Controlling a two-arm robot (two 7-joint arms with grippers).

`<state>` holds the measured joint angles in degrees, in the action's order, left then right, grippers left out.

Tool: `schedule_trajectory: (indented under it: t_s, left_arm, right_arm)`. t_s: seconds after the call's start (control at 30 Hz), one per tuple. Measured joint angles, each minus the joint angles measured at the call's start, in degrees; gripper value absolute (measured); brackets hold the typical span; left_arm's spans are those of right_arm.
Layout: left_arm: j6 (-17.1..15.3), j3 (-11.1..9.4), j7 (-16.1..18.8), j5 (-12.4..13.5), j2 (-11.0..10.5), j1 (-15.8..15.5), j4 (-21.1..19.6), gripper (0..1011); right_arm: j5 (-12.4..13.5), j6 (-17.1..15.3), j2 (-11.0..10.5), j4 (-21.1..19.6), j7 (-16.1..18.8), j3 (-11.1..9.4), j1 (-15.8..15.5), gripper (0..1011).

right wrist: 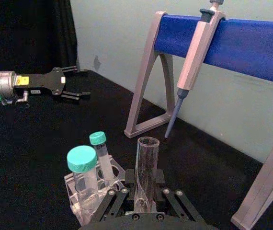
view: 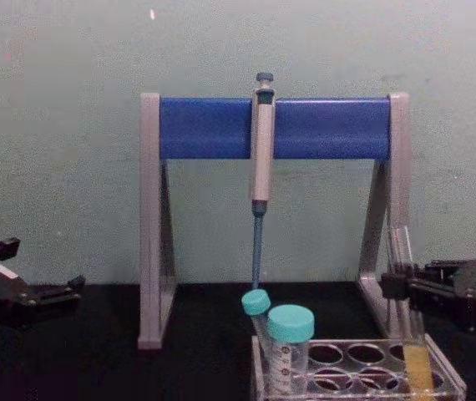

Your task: Pick up the test tube from the test tube rack, shake it, then place it back into the test tube rack.

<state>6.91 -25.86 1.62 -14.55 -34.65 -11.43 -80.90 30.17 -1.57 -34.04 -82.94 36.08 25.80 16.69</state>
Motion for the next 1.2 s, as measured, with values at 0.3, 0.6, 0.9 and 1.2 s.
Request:
schedule_trajectory:
  t_s: [0.3,0.6,0.9,1.2]
  left_arm:
    - [0.0,0.0,0.0,0.0,0.0,0.0,0.0,1001]
    - [0.0,0.0,0.0,0.0,0.0,0.0,0.0,1001]
    - [0.0,0.0,0.0,0.0,0.0,0.0,0.0,1001]
    - [0.0,0.0,0.0,0.0,0.0,0.0,0.0,1001]
  right_arm:
    - [0.0,0.0,0.0,0.0,0.0,0.0,0.0,235]
    - [0.0,0.0,0.0,0.0,0.0,0.0,0.0,235]
    - [0.0,0.0,0.0,0.0,0.0,0.0,0.0,235]
    - [1.4,0.9,0.1,-0.9,-0.5,-1.4,-1.1,234]
